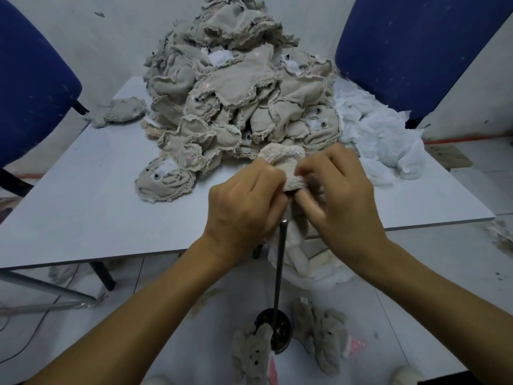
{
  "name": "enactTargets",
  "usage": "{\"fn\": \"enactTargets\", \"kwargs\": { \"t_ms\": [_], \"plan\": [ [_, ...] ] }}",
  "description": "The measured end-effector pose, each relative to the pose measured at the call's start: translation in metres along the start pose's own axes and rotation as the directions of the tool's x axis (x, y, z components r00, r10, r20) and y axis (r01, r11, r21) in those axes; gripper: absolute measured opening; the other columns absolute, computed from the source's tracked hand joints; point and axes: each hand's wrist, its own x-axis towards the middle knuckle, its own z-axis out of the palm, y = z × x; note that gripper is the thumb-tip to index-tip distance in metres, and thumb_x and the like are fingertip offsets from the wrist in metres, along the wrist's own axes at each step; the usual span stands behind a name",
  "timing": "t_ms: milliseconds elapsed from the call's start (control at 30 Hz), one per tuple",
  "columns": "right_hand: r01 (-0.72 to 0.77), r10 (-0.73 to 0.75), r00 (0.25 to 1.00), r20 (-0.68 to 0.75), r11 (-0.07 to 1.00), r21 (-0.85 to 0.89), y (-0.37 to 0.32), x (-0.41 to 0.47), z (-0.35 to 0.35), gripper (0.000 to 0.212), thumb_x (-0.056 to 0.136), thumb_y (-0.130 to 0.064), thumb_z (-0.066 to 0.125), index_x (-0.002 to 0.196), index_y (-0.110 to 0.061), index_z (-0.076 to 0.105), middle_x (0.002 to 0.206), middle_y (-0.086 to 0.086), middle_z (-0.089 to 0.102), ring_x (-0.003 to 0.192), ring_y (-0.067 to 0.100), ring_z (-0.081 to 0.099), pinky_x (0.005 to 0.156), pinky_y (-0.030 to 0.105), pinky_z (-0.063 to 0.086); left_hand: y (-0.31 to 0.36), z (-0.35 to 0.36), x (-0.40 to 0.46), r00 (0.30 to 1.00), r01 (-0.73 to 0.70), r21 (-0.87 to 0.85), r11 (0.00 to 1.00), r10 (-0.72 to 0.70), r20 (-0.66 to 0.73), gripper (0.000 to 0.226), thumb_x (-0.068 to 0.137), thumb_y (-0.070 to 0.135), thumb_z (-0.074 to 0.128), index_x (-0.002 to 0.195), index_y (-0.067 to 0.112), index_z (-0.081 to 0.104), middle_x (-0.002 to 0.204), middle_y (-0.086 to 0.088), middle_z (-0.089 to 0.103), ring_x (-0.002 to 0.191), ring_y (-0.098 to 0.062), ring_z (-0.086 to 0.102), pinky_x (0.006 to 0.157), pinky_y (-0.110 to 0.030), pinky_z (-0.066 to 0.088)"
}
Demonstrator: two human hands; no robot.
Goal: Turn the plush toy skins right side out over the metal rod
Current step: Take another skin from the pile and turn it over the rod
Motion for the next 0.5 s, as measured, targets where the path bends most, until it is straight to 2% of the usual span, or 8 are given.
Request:
{"fn": "enactTargets", "kwargs": {
  "t_ms": [100,167,267,400,500],
  "plan": [
    [0.172,-0.173,0.98,-0.103,0.985,-0.015,-0.01,-0.012,-0.012,0.005,0.086,-0.006,0.066,0.089,-0.003,0.069,0.088,0.01,0.058,0.083,0.028,0.051,0.066,0.04,0.042,-0.005,-0.015,-0.011,0.999,0.019,-0.006,1.0,-0.018,0.028,0.009,0.08,0.01,0.056,0.076,0.008,0.048,0.064,-0.01,0.046,0.052,-0.022,0.038,0.043,-0.039,0.033],
    [0.244,-0.243,0.964,-0.109,0.97,-0.004,-0.016,-0.019,-0.014,0.003,0.087,-0.004,0.07,0.086,-0.003,0.073,0.085,0.01,0.061,0.08,0.03,0.054,0.065,0.045,0.044,-0.004,-0.02,-0.019,0.998,0.032,0.032,0.999,-0.034,0.054,0.012,0.077,0.012,0.054,0.069,0.004,0.05,0.063,-0.011,0.046,0.051,-0.025,0.039,0.042,-0.041,0.032],
    [0.332,-0.331,0.938,-0.1,0.943,-0.007,-0.02,-0.026,-0.013,0.008,0.088,-0.002,0.071,0.081,-0.002,0.076,0.08,0.012,0.064,0.075,0.034,0.057,0.077,0.053,0.045,-0.003,-0.024,-0.027,0.998,0.002,0.027,1.0,-0.004,0.064,0.01,0.078,0.012,0.053,0.075,0.009,0.044,0.064,-0.013,0.047,0.052,-0.028,0.041,0.044,-0.041,0.03],
    [0.405,-0.405,0.914,-0.02,0.914,0.006,-0.017,-0.036,-0.01,0.02,0.097,-0.009,0.061,0.086,-0.006,0.078,0.08,0.01,0.065,0.074,0.031,0.058,0.089,0.058,0.044,-0.003,-0.027,-0.04,0.972,-0.145,-0.044,0.988,0.151,0.182,0.02,0.083,0.014,0.051,0.066,0.003,0.052,0.063,-0.014,0.046,0.055,-0.027,0.039,0.052,-0.041,0.031],
    [0.417,-0.418,0.907,0.054,0.908,0.025,-0.015,-0.041,-0.007,0.02,0.099,-0.01,0.058,0.095,-0.008,0.077,0.085,0.009,0.066,0.076,0.028,0.057,0.09,0.057,0.046,-0.003,-0.03,-0.043,0.945,-0.15,-0.136,0.979,0.183,0.272,0.027,0.083,0.019,0.047,0.067,0.001,0.061,0.067,-0.012,0.051,0.058,-0.027,0.045,0.057,-0.043,0.035]
  ]
}}
